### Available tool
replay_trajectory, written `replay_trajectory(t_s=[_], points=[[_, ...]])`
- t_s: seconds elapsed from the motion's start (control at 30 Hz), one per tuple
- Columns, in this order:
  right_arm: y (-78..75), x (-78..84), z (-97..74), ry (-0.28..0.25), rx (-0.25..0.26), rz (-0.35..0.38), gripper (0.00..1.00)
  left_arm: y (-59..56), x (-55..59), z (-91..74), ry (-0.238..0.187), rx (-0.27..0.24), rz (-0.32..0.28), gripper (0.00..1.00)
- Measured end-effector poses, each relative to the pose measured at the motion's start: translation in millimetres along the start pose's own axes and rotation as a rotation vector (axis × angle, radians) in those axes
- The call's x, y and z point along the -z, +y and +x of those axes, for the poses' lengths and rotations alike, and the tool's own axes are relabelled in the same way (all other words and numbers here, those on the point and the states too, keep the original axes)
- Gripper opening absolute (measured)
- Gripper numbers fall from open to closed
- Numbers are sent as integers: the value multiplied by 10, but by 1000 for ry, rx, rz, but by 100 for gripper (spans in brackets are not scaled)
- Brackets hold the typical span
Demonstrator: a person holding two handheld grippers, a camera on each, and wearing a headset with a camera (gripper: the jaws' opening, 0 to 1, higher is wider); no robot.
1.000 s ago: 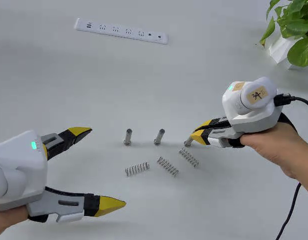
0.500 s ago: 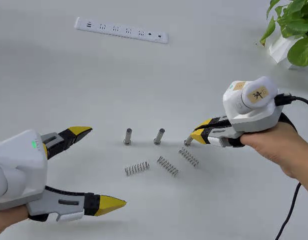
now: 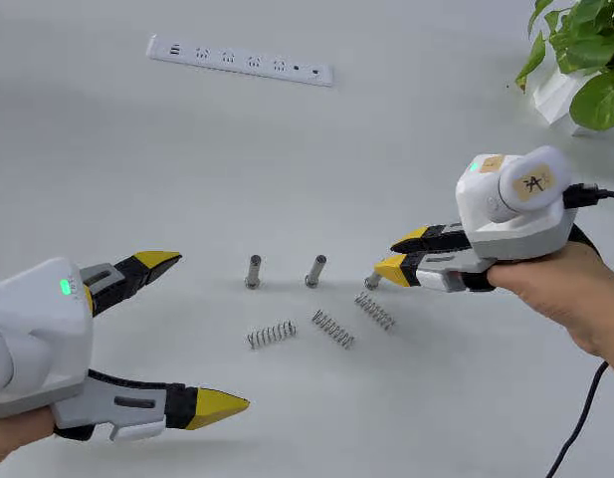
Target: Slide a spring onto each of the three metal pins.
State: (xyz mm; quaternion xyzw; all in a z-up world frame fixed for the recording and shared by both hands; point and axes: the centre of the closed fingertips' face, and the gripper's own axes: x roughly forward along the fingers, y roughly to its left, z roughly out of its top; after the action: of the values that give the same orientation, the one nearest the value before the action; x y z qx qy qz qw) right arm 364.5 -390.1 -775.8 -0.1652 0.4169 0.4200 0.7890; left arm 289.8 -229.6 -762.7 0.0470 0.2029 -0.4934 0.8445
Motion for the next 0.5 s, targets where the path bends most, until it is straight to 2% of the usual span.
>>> replay_trajectory(t_s=[0.23, 0.4, 0.5], points=[[22, 36, -106, -37, -14, 2, 32, 0, -22, -1, 6, 3, 10, 98], [64, 81, -182, -61, -31, -3, 46, -5, -51, -7, 11, 6, 21, 98], [92, 122, -234, -75, -36, -20, 51, -3, -57, -15, 17, 5, 30, 98]])
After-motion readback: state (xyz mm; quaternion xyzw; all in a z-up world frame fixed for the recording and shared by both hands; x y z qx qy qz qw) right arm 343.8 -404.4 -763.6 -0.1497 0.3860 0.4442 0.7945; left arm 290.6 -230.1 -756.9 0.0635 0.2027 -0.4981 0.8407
